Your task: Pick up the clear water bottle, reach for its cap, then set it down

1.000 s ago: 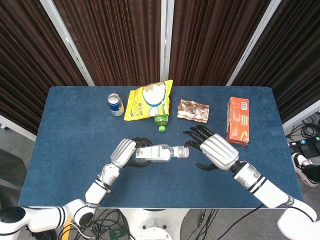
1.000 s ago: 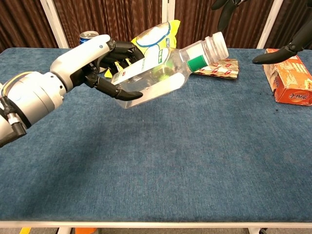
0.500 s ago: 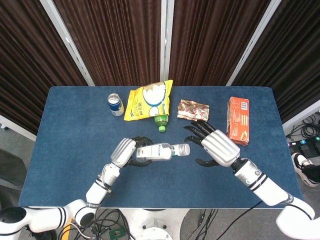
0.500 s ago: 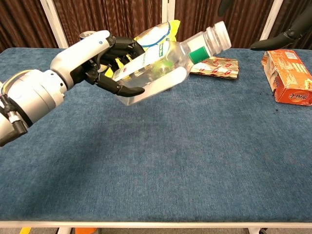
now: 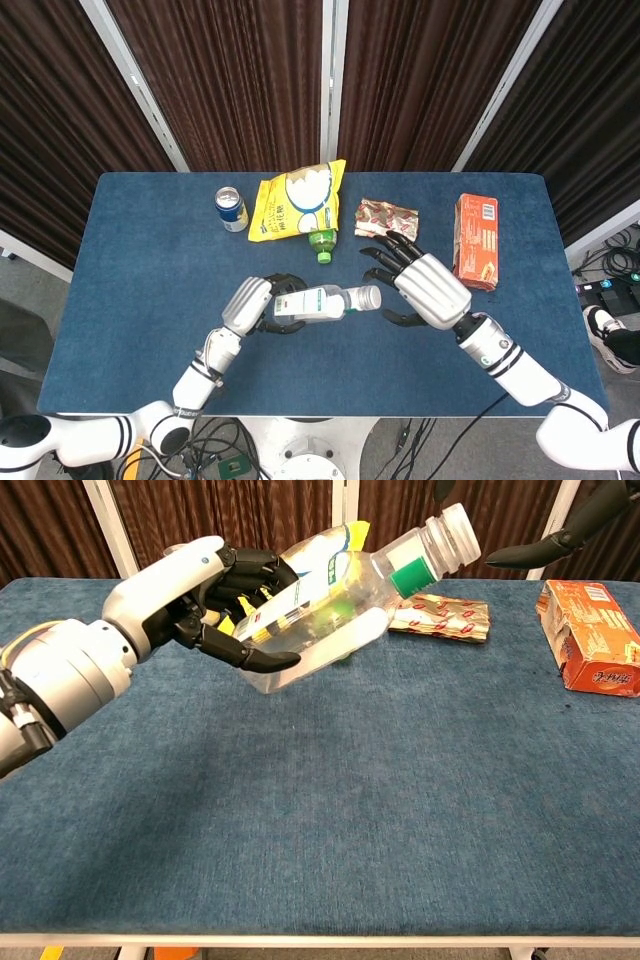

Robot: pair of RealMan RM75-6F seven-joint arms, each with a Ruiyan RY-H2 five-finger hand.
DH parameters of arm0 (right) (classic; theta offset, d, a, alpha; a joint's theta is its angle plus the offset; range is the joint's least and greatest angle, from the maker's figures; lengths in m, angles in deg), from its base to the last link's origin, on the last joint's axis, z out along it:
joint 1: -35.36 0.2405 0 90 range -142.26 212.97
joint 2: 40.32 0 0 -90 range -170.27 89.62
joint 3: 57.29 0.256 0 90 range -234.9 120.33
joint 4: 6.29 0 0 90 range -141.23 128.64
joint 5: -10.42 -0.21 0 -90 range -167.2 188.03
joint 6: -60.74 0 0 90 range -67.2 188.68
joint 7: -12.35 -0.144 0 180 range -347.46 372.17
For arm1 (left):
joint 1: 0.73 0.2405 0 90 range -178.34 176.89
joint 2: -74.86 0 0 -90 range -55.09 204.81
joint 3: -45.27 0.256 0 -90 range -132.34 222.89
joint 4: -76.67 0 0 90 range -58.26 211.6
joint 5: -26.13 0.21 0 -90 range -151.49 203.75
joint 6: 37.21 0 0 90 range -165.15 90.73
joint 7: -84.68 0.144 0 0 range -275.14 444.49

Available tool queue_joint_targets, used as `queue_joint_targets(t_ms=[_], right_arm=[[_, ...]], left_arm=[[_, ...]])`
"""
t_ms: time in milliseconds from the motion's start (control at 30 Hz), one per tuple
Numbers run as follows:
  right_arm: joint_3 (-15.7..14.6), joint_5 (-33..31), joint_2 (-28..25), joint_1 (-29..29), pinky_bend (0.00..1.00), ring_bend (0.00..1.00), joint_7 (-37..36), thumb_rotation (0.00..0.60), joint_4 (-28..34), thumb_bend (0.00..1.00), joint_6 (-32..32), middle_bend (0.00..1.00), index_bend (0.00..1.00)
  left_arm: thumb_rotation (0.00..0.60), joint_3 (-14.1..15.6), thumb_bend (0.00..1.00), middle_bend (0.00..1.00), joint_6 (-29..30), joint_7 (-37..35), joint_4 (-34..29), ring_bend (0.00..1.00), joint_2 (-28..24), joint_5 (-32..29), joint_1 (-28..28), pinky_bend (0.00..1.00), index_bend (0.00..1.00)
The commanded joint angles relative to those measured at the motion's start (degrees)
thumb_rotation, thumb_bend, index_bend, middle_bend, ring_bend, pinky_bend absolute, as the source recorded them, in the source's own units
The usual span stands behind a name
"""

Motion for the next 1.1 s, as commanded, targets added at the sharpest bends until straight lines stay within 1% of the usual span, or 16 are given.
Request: queue_joint_targets(t_ms=[33,467,600,933,1100], right_arm=[[0.10,0.04,0.42,0.17,0.00,0.00,0.33,0.600,-0.20,0.16,-0.12,0.14,0.37],[0.33,-0.21,1.83,0.84,0.00,0.00,1.86,0.600,-0.79,0.17,-0.15,0.15,0.41],[0.43,-0.38,1.96,0.99,0.00,0.00,1.98,0.600,-0.91,0.21,-0.15,0.16,0.43],[0.47,-0.70,1.58,0.79,0.00,0.00,2.56,0.600,-0.95,0.24,-0.63,0.18,0.48],[0.52,-0.65,0.35,0.21,0.00,0.00,2.45,0.600,-0.30,0.24,-1.46,0.18,0.48]], left_arm=[[0.600,0.02,0.35,0.54,-0.05,-0.03,-0.13,0.45,-0.10,-0.03,0.03,0.57,0.52],[0.600,0.04,0.35,0.54,-0.41,-0.42,-0.65,0.45,-0.60,-0.18,0.09,0.57,0.52],[0.600,0.03,0.35,0.54,-0.46,-0.56,-0.57,0.45,-0.68,-0.23,0.12,0.57,0.52],[0.600,0.07,0.35,0.54,-0.65,-1.14,-0.21,0.45,-0.64,-0.26,0.11,0.57,0.52],[0.600,0.28,0.35,0.54,-0.48,-1.18,0.42,0.45,-1.09,-0.24,0.42,0.57,0.52]])
